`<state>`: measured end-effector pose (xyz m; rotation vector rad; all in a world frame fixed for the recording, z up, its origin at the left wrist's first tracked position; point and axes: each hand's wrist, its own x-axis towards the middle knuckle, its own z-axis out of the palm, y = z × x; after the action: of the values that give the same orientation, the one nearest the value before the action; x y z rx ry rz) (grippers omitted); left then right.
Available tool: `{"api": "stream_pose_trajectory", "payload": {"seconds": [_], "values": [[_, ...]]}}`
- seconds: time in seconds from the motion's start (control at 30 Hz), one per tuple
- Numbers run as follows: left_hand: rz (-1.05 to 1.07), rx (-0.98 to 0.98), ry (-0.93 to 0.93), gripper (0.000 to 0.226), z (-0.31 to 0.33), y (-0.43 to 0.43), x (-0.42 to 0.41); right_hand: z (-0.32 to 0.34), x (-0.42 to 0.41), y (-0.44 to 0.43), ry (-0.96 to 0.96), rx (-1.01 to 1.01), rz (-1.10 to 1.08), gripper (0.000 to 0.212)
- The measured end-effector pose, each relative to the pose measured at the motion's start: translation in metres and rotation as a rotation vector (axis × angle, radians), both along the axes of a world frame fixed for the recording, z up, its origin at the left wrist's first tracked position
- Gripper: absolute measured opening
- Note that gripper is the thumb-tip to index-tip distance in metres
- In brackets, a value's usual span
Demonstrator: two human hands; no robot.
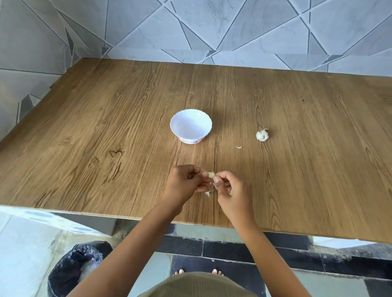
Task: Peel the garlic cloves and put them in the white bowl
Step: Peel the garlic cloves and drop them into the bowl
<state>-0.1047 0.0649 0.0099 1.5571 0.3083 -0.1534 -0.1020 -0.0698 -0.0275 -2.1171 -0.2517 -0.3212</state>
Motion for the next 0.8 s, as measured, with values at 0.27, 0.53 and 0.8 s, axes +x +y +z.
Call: {"api": "stream_pose_trajectory", "payload": {"seconds": [0.27,0.53,0.8], "values": [[0.008,-0.060,0.052,0.007,0.000,0.010,0.001,0.006,0.003,-0.006,0.098,0.036,-0.005,0.005],[0.008,0.029,0.015,0.006,0.002,0.011,0.000,0.017,0.006,-0.011,0.225,0.160,0.090,0.016],[-0.087,0.102,-0.050,0.005,0.004,0.010,-0.001,0.029,0.005,-0.010,0.589,0.588,0.149,0.010]]}}
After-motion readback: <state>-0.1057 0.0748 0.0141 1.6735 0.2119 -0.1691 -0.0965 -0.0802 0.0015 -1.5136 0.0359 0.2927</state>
